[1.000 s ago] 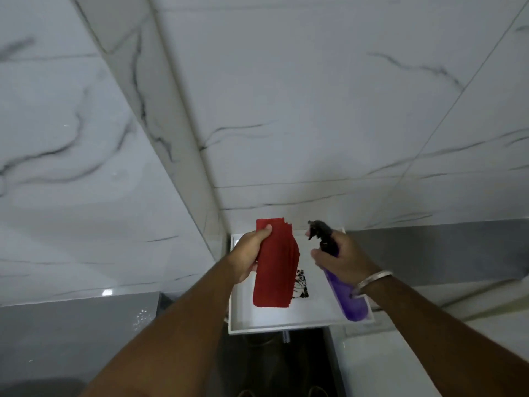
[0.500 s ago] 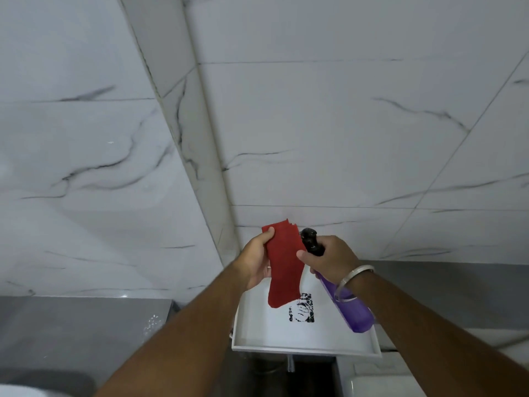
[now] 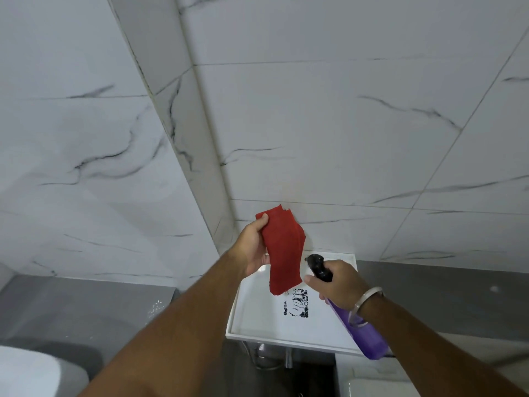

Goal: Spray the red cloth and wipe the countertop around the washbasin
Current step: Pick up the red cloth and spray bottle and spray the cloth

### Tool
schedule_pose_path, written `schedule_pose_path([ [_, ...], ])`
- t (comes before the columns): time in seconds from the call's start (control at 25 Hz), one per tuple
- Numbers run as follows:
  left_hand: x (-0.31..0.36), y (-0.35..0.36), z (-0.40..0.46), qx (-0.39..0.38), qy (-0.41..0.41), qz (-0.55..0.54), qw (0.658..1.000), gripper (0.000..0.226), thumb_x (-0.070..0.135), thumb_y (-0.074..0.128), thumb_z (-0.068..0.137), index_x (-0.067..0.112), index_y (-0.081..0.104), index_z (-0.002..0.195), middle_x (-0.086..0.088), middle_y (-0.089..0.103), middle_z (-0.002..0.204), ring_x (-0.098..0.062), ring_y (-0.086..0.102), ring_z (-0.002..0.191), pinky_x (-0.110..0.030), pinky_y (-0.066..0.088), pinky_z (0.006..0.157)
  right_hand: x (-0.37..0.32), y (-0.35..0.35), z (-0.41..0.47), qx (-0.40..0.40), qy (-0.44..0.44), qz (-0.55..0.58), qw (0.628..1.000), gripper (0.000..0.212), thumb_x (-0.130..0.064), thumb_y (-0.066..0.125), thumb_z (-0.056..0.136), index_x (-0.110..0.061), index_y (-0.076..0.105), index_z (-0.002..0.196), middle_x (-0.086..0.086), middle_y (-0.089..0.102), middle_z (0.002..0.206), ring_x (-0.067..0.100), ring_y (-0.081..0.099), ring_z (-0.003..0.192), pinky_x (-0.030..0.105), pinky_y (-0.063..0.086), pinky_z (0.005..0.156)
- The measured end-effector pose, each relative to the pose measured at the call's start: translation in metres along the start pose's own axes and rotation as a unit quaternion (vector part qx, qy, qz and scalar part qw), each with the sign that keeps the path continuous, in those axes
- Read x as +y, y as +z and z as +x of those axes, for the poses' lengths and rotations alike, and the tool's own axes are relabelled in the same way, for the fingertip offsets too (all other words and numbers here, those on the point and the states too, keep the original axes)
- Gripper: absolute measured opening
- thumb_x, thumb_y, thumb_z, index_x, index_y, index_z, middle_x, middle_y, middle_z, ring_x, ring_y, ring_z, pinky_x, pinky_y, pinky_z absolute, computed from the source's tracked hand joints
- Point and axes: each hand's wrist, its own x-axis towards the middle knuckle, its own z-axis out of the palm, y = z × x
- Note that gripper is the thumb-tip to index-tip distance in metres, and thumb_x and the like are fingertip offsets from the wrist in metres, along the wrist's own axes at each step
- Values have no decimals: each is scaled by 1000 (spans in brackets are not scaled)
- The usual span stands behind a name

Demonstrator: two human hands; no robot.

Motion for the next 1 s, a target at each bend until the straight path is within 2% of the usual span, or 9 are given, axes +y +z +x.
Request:
schedule_pose_path([
  [0.12,0,6,-4,7,10,-22,1000,50,52,43,99,17,64,128,-6,74,119,-22,71,103,-42,60,73,19,-2,-15,-47,24,18,998,27,-46,71,80,-21,61,76,1,65,54,10,63,47,30,52,56],
  [0.24,-2,10,-6,9,19,-25,999,50,52,43,99,17,65,126,-6,75,117,-21,73,99,-43,60,73,26,-2,-25,-53,36,-14,998,33,-48,70,81,-20,58,70,3,68,57,10,61,46,28,50,57],
  [0.36,-7,13,-11,18,24,-18,999,51,53,42,99,16,66,124,-6,75,116,-20,73,99,-43,60,76,12,-5,-21,-50,8,40,998,23,-41,70,85,-20,64,81,2,68,59,9,64,49,30,54,59],
  [0.48,-12,18,-20,31,26,-7,999,53,56,39,98,18,69,120,-5,75,116,-20,73,99,-41,60,76,-16,-14,-5,-13,-40,25,999,29,-43,68,86,-16,64,75,2,70,58,8,65,50,28,52,60],
  [0.56,-15,19,-26,35,27,-4,999,54,57,37,98,19,70,119,-5,75,116,-19,72,100,-39,59,75,-35,-23,7,-2,-62,41,997,28,-44,67,86,-19,63,76,3,70,57,10,66,49,24,48,57],
  [0.72,-14,19,-38,59,43,-20,997,52,55,37,99,19,68,121,-5,74,117,-20,70,102,-39,58,78,-42,-26,16,-43,-84,18,995,32,-49,67,84,-21,62,70,2,71,57,10,64,47,28,48,60],
  [0.88,-11,12,-46,89,61,-48,993,49,52,41,100,17,64,126,-4,75,116,-22,71,103,-40,59,75,-4,2,-6,-143,-34,-7,989,31,-52,71,75,-22,64,75,-2,70,58,9,65,51,35,55,64],
  [0.92,-11,10,-48,89,64,-52,993,49,51,41,100,17,64,127,-5,74,118,-23,70,106,-42,59,77,5,6,-10,-146,-21,-24,989,34,-56,69,74,-22,64,74,-2,70,58,10,65,51,35,56,65],
  [1.0,-11,4,-53,87,66,-58,992,48,50,42,100,16,64,128,-6,73,121,-25,68,111,-43,58,80,16,10,-8,-71,-16,-30,997,39,-60,66,75,-21,64,69,-1,70,57,14,67,53,35,55,65],
])
